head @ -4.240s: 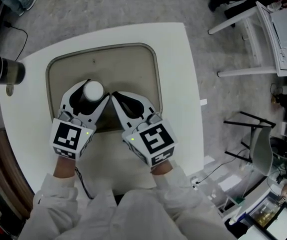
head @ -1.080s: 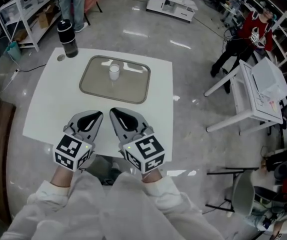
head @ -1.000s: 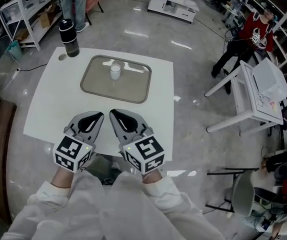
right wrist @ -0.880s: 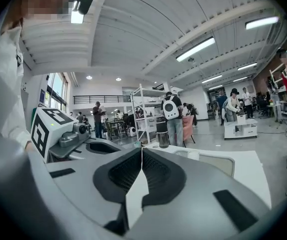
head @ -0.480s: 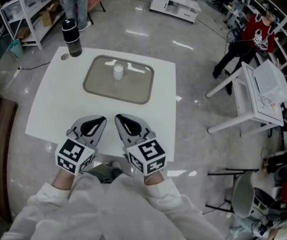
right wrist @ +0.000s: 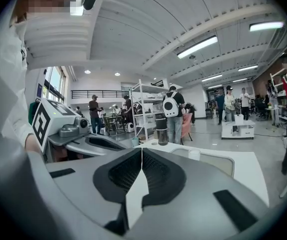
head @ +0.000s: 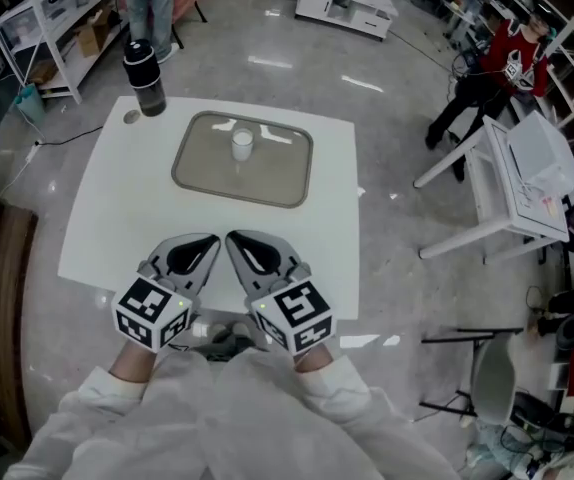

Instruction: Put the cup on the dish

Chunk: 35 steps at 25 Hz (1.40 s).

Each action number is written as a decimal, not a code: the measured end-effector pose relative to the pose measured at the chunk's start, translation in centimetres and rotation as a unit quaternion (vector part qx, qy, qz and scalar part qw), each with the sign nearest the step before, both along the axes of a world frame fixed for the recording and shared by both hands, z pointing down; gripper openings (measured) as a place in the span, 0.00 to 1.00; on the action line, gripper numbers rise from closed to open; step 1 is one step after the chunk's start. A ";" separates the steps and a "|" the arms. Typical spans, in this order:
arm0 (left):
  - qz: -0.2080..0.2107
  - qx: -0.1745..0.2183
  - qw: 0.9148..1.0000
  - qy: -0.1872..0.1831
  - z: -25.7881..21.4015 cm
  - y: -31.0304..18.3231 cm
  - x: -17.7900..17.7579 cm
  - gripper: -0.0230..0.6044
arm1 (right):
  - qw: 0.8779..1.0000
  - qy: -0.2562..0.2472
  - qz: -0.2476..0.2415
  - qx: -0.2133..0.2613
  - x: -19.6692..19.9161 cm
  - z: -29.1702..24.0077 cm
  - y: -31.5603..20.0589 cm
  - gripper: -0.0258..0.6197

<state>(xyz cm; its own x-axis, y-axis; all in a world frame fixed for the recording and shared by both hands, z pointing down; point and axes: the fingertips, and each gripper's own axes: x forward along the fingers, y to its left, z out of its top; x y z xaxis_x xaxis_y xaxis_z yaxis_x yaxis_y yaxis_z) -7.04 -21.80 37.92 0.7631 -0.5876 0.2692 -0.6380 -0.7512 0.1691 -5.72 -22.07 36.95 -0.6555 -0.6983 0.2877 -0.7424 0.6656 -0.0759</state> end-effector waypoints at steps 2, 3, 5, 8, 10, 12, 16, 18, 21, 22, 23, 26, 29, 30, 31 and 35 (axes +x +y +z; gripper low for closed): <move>0.000 -0.002 1.000 0.000 0.1 0.1 -0.3 0.05 | 1.000 0.004 -0.001 0.001 -0.4 0.1 0.2 0.06; -0.002 -0.004 1.000 0.003 0.1 0.1 -0.5 0.05 | 1.000 0.006 -0.002 0.004 -0.7 0.0 0.1 0.06; -0.005 -0.009 1.000 0.008 0.2 0.0 -0.9 0.05 | 1.000 0.013 -0.001 0.010 -1.2 -0.3 0.1 0.06; -0.007 -0.011 1.000 0.008 0.2 0.2 -1.2 0.05 | 1.000 0.024 0.000 0.016 -1.6 -0.8 0.4 0.06; -0.007 -0.009 1.000 0.006 0.3 0.3 -1.3 0.05 | 0.999 0.027 0.001 0.021 -1.6 -1.0 0.6 0.06; -0.007 -0.009 1.000 0.006 0.4 0.3 -1.3 0.05 | 0.999 0.031 0.004 0.023 -1.4 -0.8 0.8 0.06; -0.004 -0.011 1.000 0.004 0.5 0.4 -1.1 0.05 | 0.999 0.035 0.010 0.017 -1.1 -0.3 0.9 0.06; -0.003 -0.012 1.000 0.004 0.4 0.4 -1.1 0.05 | 0.999 0.036 0.009 0.016 -1.3 -0.3 0.9 0.06; -0.001 -0.014 1.000 0.006 0.5 0.5 -1.2 0.05 | 0.999 0.038 0.008 0.019 -1.5 -0.4 0.8 0.06; -0.001 -0.015 1.000 0.007 0.6 0.6 -1.2 0.05 | 0.999 0.037 0.007 0.020 -1.5 -0.4 0.8 0.06; -0.001 -0.016 1.000 0.008 0.6 0.7 -1.1 0.05 | 0.999 0.037 0.007 0.021 -1.5 -0.5 0.9 0.06; -0.001 -0.017 1.000 0.011 0.5 0.7 -0.9 0.05 | 0.999 0.040 0.003 0.024 -1.6 -0.6 1.0 0.06; 0.001 -0.017 1.000 0.007 0.6 0.9 -0.8 0.05 | 0.999 0.042 0.002 0.023 -1.5 -0.5 1.2 0.06; 0.001 -0.017 1.000 0.007 0.5 0.9 -0.7 0.05 | 0.999 0.043 0.002 0.022 -1.4 -0.4 1.2 0.06; 0.002 -0.017 1.000 0.006 0.5 0.9 -0.7 0.05 | 0.999 0.044 0.003 0.023 -1.4 -0.4 1.1 0.06; -0.002 -0.021 1.000 0.005 0.9 1.1 -0.9 0.05 | 0.999 0.046 0.005 0.020 -1.4 -0.2 1.3 0.06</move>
<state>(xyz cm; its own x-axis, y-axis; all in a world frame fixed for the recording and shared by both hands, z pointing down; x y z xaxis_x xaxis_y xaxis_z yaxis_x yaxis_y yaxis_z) -7.95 -20.68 38.82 0.7638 -0.5781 0.2869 -0.6386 -0.7413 0.2066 -7.13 -20.78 36.79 -0.6213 -0.7160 0.3182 -0.7512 0.6599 0.0181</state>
